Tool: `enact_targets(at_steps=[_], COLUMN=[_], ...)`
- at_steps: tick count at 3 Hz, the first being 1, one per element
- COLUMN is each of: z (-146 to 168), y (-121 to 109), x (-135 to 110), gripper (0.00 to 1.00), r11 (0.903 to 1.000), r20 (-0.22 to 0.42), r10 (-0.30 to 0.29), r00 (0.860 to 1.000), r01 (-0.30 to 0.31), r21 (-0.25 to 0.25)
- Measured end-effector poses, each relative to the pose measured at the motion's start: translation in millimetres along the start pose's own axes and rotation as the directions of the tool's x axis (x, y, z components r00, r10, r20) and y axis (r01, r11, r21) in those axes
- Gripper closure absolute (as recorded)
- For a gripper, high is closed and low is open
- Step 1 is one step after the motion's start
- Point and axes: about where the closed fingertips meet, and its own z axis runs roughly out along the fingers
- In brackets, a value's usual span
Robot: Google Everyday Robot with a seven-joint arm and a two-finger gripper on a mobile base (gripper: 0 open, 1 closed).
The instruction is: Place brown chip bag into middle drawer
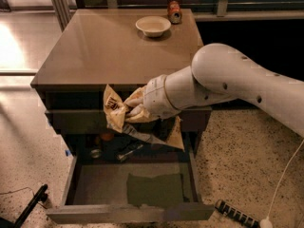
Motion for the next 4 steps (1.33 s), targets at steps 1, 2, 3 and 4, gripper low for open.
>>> enact_targets(at_steps=[1, 2, 3, 4], z=[0.1, 17.1, 17.1, 32.0], y=[1.8, 45.7, 45.8, 38.9], x=[-1.5, 24.3, 24.3, 33.3], gripper=[1.0, 1.0, 1.0, 1.0], r11=[0.9999, 0.9987, 0.9987, 0.9996], r20=[0.012, 0.071, 0.071, 0.089], r10=[-0.011, 0.001, 0.001, 0.007], r00=[1.0, 0.997, 0.997, 0.996], r01=[0.011, 0.003, 0.003, -0.005], r21=[-0.001, -0.051, -0.051, -0.028])
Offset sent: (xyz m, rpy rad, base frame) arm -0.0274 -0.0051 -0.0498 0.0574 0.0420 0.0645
